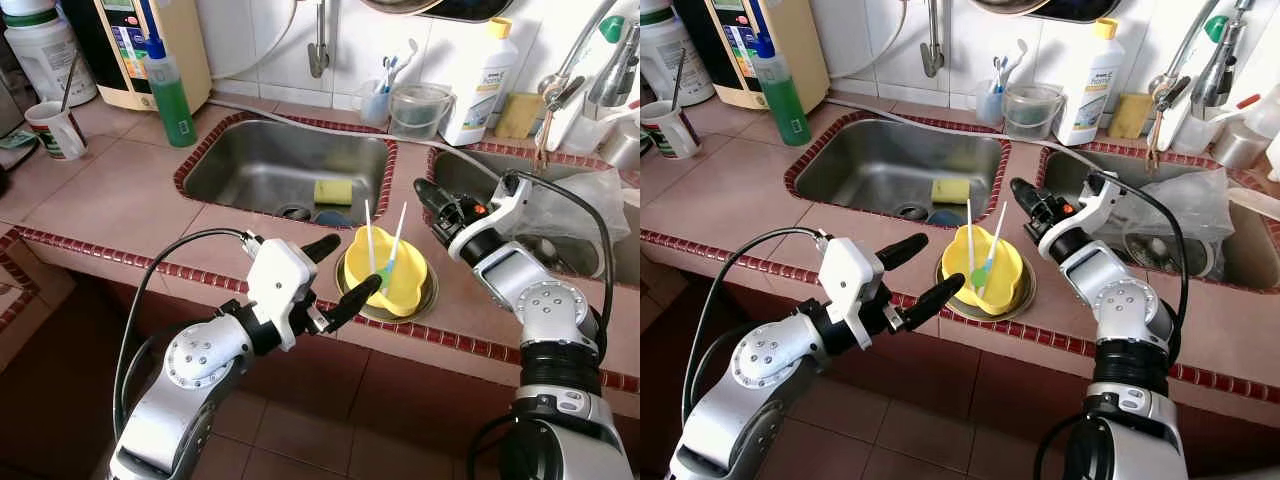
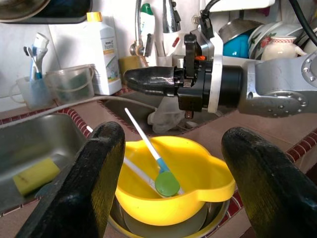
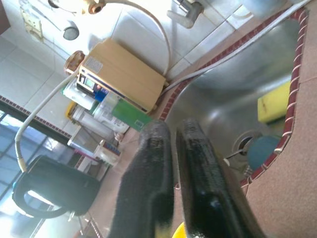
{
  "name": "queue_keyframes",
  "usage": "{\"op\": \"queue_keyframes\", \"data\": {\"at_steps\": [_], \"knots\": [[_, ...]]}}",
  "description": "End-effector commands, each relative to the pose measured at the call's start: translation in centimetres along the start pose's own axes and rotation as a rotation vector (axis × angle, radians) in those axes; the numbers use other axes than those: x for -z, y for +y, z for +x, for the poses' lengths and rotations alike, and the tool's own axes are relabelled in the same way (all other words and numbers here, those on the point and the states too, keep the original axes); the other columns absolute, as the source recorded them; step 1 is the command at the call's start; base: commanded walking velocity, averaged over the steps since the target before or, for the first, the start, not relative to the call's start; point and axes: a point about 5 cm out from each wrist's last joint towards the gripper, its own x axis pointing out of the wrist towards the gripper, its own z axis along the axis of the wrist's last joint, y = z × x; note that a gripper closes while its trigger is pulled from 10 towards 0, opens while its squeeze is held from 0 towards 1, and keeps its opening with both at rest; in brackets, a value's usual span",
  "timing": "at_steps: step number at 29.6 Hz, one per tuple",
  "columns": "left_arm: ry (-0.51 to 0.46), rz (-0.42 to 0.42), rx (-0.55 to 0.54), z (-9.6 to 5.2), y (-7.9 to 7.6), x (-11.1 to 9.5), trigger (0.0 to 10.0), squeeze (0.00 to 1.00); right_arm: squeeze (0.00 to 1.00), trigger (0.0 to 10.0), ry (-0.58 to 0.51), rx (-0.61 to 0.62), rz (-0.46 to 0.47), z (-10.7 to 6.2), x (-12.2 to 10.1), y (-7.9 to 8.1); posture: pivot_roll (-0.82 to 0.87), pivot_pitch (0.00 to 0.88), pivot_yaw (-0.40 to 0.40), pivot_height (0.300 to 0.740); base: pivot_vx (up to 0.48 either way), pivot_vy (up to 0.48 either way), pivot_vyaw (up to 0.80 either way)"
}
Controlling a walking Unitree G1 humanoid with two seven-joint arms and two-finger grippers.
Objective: Kitchen organization
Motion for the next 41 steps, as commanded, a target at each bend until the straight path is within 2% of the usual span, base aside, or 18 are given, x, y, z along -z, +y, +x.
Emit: {"op": "queue_keyframes", "data": {"at_steps": [1,2,5,7,8,9,11,14,20,24,29,33,34,35,36,39,41], "knots": [[-0.004,0.005,0.002,0.1,-0.1,-0.3,10.0,0.00,1.00,10.0,0.009,-0.026,-0.001,-0.1,0.1,0.4,-0.07,0.068,-0.003,0.740,0.000,0.000,0.00],[-0.004,0.005,0.002,0.1,-0.2,-0.3,10.0,0.00,1.00,10.0,0.012,-0.028,-0.001,-0.2,0.2,0.4,-0.07,0.068,-0.003,0.740,0.000,0.000,0.00],[-0.004,0.002,0.002,0.0,-0.3,-0.2,10.0,0.00,1.00,10.0,0.007,0.008,-0.096,-0.5,0.1,0.6,-0.07,0.063,-0.010,0.740,0.000,0.000,0.00],[-0.003,0.002,0.002,0.0,-0.3,-0.2,10.0,0.00,1.00,10.0,0.003,0.009,-0.101,-0.6,0.1,0.7,-0.07,0.063,-0.010,0.740,0.000,0.000,0.00],[-0.003,0.002,0.002,0.0,-0.4,-0.2,10.0,0.00,1.00,10.0,-0.010,0.030,-0.150,-0.9,0.1,0.9,-0.06,0.059,-0.013,0.740,0.000,0.000,0.00],[-0.003,0.002,0.002,0.0,-0.4,-0.2,10.0,0.00,1.00,10.0,-0.010,0.030,-0.150,-0.9,0.1,0.9,-0.06,0.059,-0.013,0.740,0.000,0.000,0.00],[-0.002,0.003,0.000,-0.1,-0.3,-0.2,10.0,0.00,1.00,10.0,-0.027,0.065,-0.266,-1.4,0.4,1.3,-0.06,0.057,-0.012,0.740,0.000,0.000,0.00],[-0.003,0.003,-0.001,-0.1,-0.3,-0.2,10.0,0.00,1.00,10.0,-0.047,0.092,-0.353,-2.0,0.7,1.7,-0.06,0.052,-0.013,0.740,0.000,0.000,0.00],[-0.003,-0.001,0.009,0.0,-0.4,-0.2,10.0,0.00,1.00,10.0,-0.072,0.113,-0.346,-2.6,1.4,2.1,-0.07,0.047,-0.006,0.740,0.000,0.000,0.00],[-0.003,0.000,0.017,0.1,-0.4,-0.2,10.0,0.00,1.00,10.0,-0.096,0.118,-0.380,-2.7,1.4,2.3,-0.08,0.045,-0.001,0.740,0.000,0.000,0.00],[-0.006,-0.003,0.021,0.3,-0.3,-0.2,10.0,0.00,1.00,10.0,-0.120,0.130,-0.399,-2.1,0.9,2.8,-0.08,0.047,0.002,0.740,0.000,0.000,0.00],[-0.006,-0.006,0.022,0.4,-0.4,-0.2,10.0,0.00,1.00,10.0,-0.126,0.181,-0.438,-0.8,0.6,2.9,-0.08,0.048,0.000,0.740,0.000,0.000,0.00],[-0.007,-0.005,0.022,0.4,-0.4,-0.2,10.0,0.00,0.74,10.0,-0.123,0.191,-0.427,-0.6,0.5,2.8,-0.08,0.048,-0.001,0.740,0.000,0.000,0.00],[-0.007,-0.005,0.021,0.4,-0.4,-0.2,10.0,0.00,0.03,10.0,-0.119,0.201,-0.409,-0.4,0.5,2.7,-0.08,0.048,-0.002,0.740,0.000,0.000,0.00],[-0.008,-0.005,0.020,0.4,-0.3,-0.3,10.0,0.00,0.00,10.0,-0.111,0.211,-0.388,-0.2,0.6,2.5,-0.07,0.049,-0.004,0.740,0.000,0.000,0.00],[-0.010,-0.005,0.015,0.5,-0.3,-0.3,10.0,0.00,0.00,10.0,-0.103,0.216,-0.349,0.2,0.5,2.3,-0.07,0.051,-0.005,0.740,0.000,0.000,0.00],[-0.012,-0.005,0.008,0.5,-0.2,-0.3,10.0,0.00,0.00,10.0,-0.092,0.223,-0.260,0.8,0.3,1.8,-0.07,0.054,-0.009,0.740,0.000,0.000,0.00]]}}
